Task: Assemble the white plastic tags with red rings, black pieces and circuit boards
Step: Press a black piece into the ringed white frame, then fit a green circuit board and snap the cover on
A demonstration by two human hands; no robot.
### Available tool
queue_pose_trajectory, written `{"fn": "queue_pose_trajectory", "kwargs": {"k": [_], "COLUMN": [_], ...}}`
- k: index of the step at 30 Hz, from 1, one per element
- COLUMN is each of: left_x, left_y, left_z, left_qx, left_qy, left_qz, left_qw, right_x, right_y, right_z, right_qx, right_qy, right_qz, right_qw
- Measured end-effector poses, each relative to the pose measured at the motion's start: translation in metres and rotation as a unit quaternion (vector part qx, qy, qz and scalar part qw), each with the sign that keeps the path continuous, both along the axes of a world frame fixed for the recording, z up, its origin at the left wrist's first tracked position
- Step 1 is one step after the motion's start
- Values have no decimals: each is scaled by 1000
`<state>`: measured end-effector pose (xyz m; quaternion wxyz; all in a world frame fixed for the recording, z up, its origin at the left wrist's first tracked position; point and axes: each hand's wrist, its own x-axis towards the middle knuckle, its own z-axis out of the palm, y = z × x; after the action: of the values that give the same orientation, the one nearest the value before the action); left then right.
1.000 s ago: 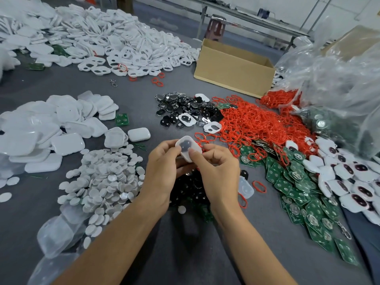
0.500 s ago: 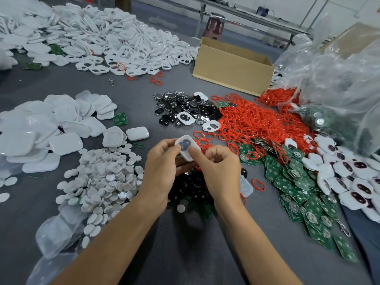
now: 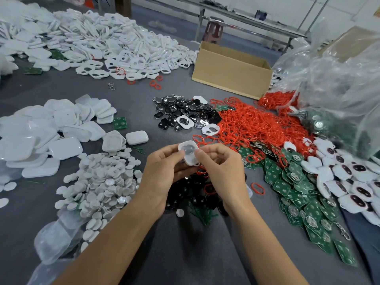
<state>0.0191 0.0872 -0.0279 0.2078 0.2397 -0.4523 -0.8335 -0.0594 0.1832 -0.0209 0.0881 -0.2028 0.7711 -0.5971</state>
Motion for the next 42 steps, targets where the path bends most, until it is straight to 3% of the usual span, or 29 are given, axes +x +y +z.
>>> {"fn": "queue_pose_trajectory", "kwargs": {"k": [10, 12, 14, 16, 19, 21, 26, 36, 39, 42], "left_x": [0, 0, 0, 0, 0, 0, -1, -1, -1, -1], "left_y": [0, 0, -2, -3, -3, -2, -1, 1, 1, 1], "left_z": [1, 1, 1, 1, 1, 0, -2, -2, -3, -3], "left_qx": [-4, 3, 10, 17, 16, 15, 12, 11, 11, 9], "left_qy": [-9, -9, -9, -8, -9, -11, -22, -23, -25, -29], "left_qz": [2, 10, 16, 19, 18, 15, 13, 6, 6, 6], "left_qw": [1000, 1000, 1000, 1000, 1000, 1000, 1000, 1000, 1000, 1000], "right_x": [1, -7, -23, -42, -65, -74, -79, -86, -88, -83], "right_y": [0, 5, 19, 39, 66, 75, 75, 75, 73, 69], "right_z": [-1, 3, 11, 18, 21, 16, 5, -17, -13, 1], "right_qx": [20, 32, 102, 243, 421, 461, 445, 361, 267, 162], "right_qy": [-17, 27, 144, 240, 239, 207, 219, 385, 342, 222], "right_qz": [6, 8, -18, -48, -43, 0, 18, -85, -110, -84], "right_qw": [1000, 999, 984, 939, 874, 863, 868, 845, 894, 958]}}
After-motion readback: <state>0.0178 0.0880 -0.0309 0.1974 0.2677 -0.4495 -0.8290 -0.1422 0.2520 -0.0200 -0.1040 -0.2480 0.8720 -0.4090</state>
